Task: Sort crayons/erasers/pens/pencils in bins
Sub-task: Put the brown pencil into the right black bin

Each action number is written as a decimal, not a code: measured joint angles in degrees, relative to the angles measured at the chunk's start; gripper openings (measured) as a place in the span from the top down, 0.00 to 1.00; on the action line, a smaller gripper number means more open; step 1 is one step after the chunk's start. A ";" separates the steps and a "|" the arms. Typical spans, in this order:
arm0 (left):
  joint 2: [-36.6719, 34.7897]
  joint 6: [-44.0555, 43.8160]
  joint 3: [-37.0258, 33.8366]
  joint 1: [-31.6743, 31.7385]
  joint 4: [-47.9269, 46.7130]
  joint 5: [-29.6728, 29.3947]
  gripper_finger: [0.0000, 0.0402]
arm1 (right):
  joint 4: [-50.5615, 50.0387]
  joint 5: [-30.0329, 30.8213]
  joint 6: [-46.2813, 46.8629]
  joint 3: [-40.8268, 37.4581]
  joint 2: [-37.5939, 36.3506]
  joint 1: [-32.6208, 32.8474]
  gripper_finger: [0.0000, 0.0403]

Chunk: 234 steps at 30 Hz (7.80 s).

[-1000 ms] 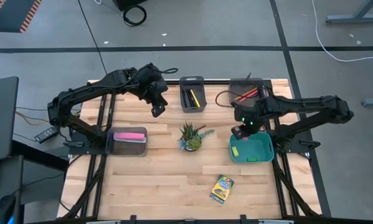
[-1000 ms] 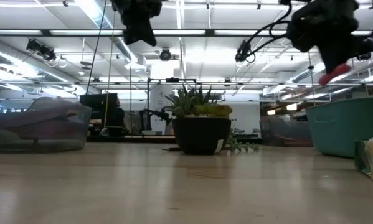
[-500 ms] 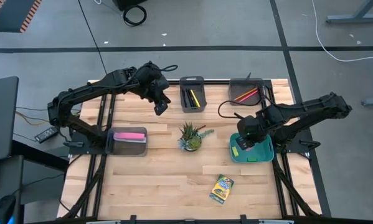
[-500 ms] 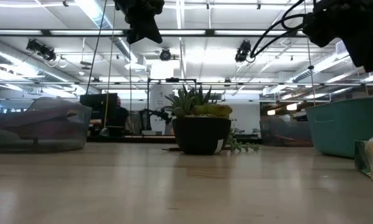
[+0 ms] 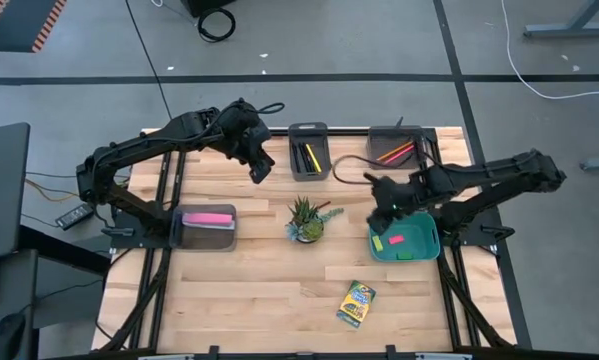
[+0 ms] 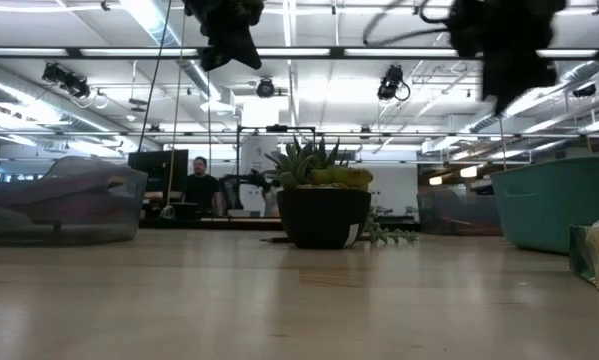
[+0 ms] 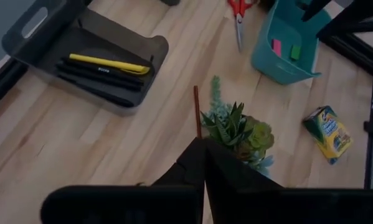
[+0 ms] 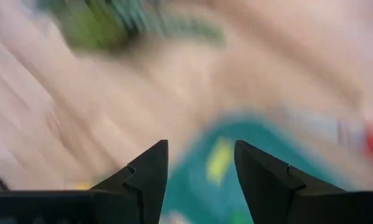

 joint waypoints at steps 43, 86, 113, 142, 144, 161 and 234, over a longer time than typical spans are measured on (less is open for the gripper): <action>-0.70 -28.26 -20.76 -19.45 13.67 -8.87 0.54 | 24.08 -17.27 -84.37 0.07 11.06 -21.04 0.59; -18.28 -35.65 -20.72 -21.96 6.94 -16.63 0.71 | 24.62 -15.28 -91.80 13.81 44.68 -25.33 0.61; -18.34 -38.57 -20.72 -22.26 7.59 -19.82 0.73 | 20.51 -10.65 -58.32 13.70 38.33 -24.79 0.71; -18.32 -40.16 -20.72 -24.78 7.84 -19.75 0.77 | 61.73 -34.60 -14.06 -16.19 25.24 -28.85 0.72; -18.32 -40.62 -20.72 -24.78 7.99 -19.77 0.77 | 61.41 -32.95 -13.87 -16.15 26.59 -29.26 0.73; -18.32 -41.45 -20.72 -24.80 8.84 -19.76 0.79 | 62.48 -25.22 -10.70 -15.96 30.16 -29.61 0.86; -18.29 -42.56 -20.72 -24.75 8.80 -20.24 0.84 | 69.13 -7.76 -2.24 -15.30 31.65 -26.53 0.94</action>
